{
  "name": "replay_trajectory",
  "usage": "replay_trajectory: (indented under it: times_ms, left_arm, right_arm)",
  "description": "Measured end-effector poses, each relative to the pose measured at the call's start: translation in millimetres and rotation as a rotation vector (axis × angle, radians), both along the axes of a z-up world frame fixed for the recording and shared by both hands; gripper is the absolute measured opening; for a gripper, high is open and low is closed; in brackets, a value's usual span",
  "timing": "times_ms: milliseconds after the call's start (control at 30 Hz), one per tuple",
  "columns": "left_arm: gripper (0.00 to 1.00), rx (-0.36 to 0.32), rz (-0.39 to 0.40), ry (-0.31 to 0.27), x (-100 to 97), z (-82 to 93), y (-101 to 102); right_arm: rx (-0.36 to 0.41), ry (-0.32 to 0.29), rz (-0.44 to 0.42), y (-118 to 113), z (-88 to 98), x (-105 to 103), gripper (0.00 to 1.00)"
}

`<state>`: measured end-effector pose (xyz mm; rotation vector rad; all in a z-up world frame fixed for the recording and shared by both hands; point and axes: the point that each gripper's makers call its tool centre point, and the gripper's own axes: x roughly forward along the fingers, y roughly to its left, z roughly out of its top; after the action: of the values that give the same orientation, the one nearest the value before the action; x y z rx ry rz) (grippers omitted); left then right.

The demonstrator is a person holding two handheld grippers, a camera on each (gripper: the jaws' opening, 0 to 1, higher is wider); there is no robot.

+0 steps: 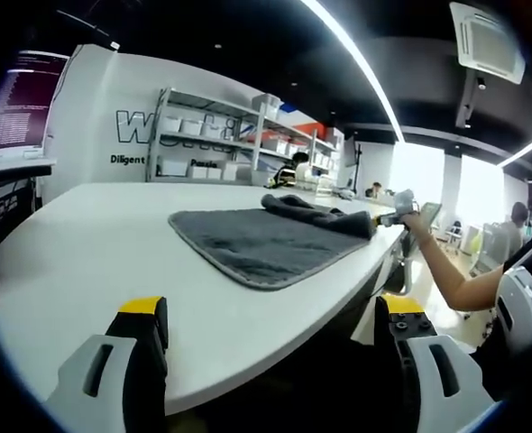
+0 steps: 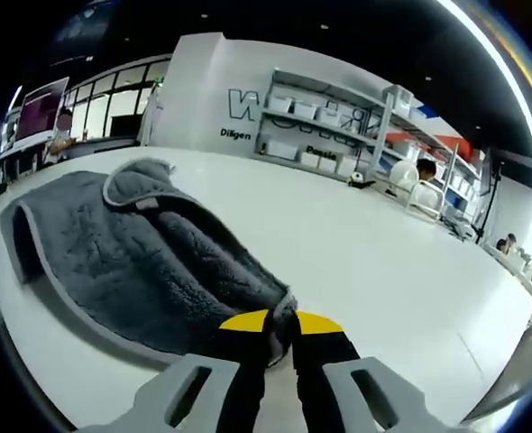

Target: Open the folded towel by lifting each exposed corner and separating the folded layers until the towel lies flat within the target outline without major curled edges

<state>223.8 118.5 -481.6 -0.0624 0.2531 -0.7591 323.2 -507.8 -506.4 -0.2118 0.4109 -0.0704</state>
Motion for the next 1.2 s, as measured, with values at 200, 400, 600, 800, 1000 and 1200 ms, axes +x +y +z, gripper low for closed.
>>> replay_trajectory:
  times_ms: [200, 400, 600, 800, 1000, 1200]
  left_arm:
    - [0.94, 0.003, -0.007, 0.002, -0.1, -0.7, -4.1]
    - [0.94, 0.006, -0.006, 0.004, 1.5, 0.2, -5.7]
    - [0.94, 0.017, -0.014, 0.008, 0.6, -0.6, -9.1]
    - [0.96, 0.032, -0.022, 0.009, 0.5, 0.8, -12.0]
    - [0.99, 0.034, -0.021, -0.002, 5.0, 7.7, -18.5]
    - [0.99, 0.033, -0.034, 0.003, 11.1, 10.0, -27.6]
  right_arm:
    - [-0.020, -0.006, -0.063, -7.9, 8.3, -8.3, 0.34]
    - [0.052, -0.059, -0.085, -2.1, 25.6, -21.6, 0.49]
    - [0.139, -0.053, -0.055, 25.2, 31.5, -39.5, 0.81]
    - [0.213, -0.060, 0.037, 66.2, 38.1, -61.7, 0.98]
    - [0.298, -0.106, 0.166, 111.0, 53.1, -77.9, 0.99]
    - [0.264, -0.109, 0.212, 140.9, 56.8, -96.1, 0.99]
